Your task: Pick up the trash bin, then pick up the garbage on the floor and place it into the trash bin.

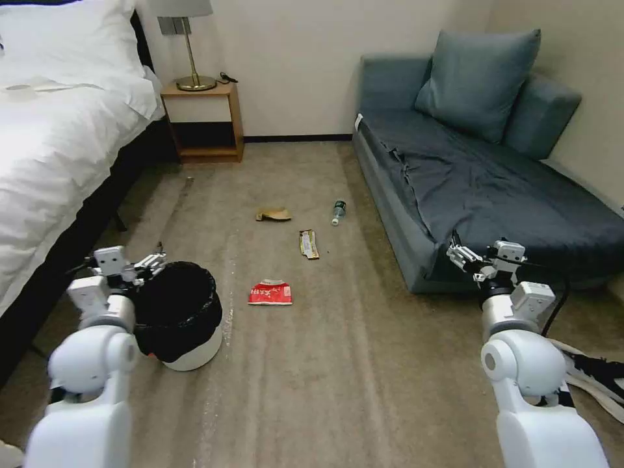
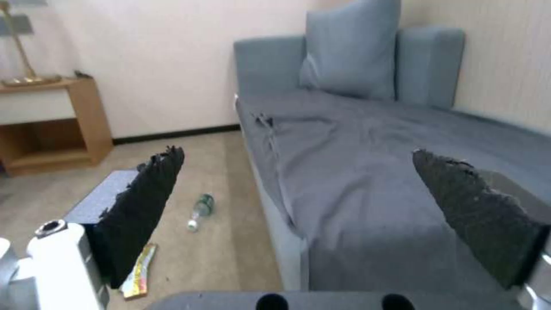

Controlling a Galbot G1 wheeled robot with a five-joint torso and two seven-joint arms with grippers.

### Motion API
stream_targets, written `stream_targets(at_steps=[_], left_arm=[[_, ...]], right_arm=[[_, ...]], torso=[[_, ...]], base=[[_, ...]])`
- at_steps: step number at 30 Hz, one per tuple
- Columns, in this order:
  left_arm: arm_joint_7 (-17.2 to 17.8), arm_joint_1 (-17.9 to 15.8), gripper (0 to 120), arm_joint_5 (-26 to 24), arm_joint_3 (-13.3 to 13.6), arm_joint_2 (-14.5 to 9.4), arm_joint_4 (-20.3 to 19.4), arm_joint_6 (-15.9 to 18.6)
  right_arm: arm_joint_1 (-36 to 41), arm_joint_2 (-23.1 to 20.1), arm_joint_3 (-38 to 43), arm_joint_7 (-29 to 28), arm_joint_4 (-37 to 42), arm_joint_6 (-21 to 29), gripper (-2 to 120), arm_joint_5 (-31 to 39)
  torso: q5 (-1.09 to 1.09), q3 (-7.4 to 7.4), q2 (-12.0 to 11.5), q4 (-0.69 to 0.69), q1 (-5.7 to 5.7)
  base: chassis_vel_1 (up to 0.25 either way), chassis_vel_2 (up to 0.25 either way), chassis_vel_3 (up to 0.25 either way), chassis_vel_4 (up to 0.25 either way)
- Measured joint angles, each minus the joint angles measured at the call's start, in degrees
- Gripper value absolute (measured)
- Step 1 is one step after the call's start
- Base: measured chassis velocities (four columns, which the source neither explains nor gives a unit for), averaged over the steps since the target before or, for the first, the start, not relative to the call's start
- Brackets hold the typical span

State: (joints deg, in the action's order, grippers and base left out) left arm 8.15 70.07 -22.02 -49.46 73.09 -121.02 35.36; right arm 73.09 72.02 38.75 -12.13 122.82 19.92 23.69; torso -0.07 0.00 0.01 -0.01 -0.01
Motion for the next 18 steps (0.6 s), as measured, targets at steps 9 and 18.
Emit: stream_targets(at_steps=[9, 18], left_arm=[[1.08, 2.88, 100, -3.32, -4.82, 0.68, -2.21, 3.73], [3.55, 3.15, 100, -5.99, -8.78, 1.74, 1.30, 3.49]], right_arm=[[1.41, -0.21, 0.16, 7.54, -0.74, -6.66, 100, 0.23], [1.84, 0.26, -0.18, 12.76, -2.09, -10.51, 100, -1.21]], torso=[[0.04, 0.00, 0.00, 0.01, 0.00], [0.06, 0.00, -0.01, 0.01, 0.00]], base=[[0.000, 0.000, 0.000, 0.000], [0.000, 0.000, 0.000, 0.000]])
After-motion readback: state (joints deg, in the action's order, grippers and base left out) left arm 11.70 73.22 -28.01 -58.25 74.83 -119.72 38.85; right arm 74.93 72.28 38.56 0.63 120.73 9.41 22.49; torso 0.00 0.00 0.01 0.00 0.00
